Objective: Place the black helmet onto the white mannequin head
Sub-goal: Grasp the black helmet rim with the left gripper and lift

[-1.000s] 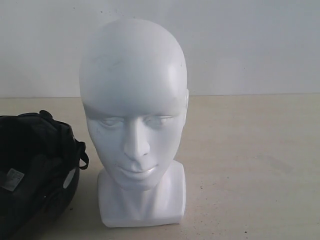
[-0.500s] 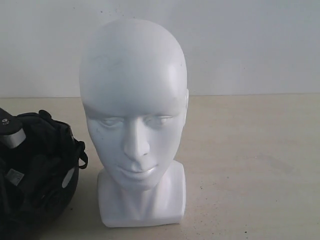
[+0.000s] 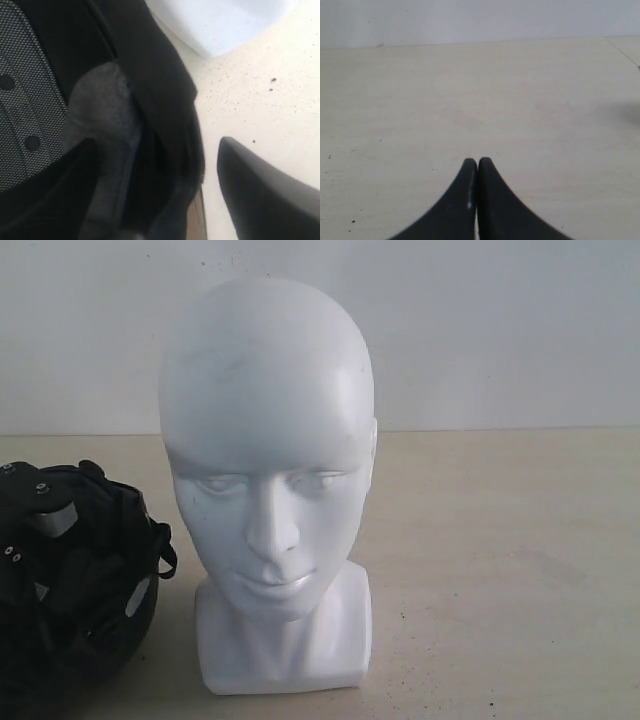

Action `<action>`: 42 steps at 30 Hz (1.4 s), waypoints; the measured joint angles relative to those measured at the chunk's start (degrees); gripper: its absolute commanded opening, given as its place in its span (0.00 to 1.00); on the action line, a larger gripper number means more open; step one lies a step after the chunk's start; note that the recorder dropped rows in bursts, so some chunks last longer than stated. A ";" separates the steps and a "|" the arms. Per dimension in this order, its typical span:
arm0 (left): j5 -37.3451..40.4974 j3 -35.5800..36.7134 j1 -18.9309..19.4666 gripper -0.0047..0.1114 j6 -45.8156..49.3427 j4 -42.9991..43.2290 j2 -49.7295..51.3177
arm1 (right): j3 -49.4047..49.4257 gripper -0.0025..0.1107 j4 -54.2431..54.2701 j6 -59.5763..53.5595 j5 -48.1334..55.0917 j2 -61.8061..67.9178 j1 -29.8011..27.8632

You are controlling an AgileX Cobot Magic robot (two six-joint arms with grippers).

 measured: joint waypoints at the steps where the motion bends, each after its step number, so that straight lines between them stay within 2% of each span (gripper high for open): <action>1: -0.28 0.00 0.00 0.60 0.15 0.00 0.33 | 0.00 0.02 0.00 0.00 0.00 0.00 0.00; 9: -4.59 0.00 0.00 0.60 0.42 -0.12 6.73 | 0.00 0.02 0.00 0.00 0.00 0.00 0.00; 11: -5.73 0.00 -0.09 0.57 0.53 -0.37 8.51 | 0.00 0.02 0.00 0.00 0.00 0.00 0.00; 16: -8.70 0.00 -0.09 0.34 1.33 -0.57 11.58 | 0.00 0.02 0.00 0.00 0.00 0.00 0.00; 18: -9.61 -0.10 -0.09 0.14 1.59 -0.06 11.58 | 0.00 0.02 0.00 0.00 0.00 0.00 0.00; 19: -9.71 -0.10 -0.09 0.08 1.87 0.62 11.58 | 0.00 0.02 0.00 0.00 0.00 0.00 0.00; 28: -7.97 -0.58 -0.09 0.08 -1.71 7.11 6.82 | 0.00 0.02 0.00 0.00 0.00 0.00 0.00; 35: 0.54 -0.60 -0.09 0.08 -9.16 10.10 -3.00 | 0.00 0.02 0.00 0.00 0.00 0.00 0.00; 42: 5.19 -0.60 -0.09 0.08 -10.99 10.33 -13.87 | 0.00 0.02 0.00 0.00 0.00 0.00 0.00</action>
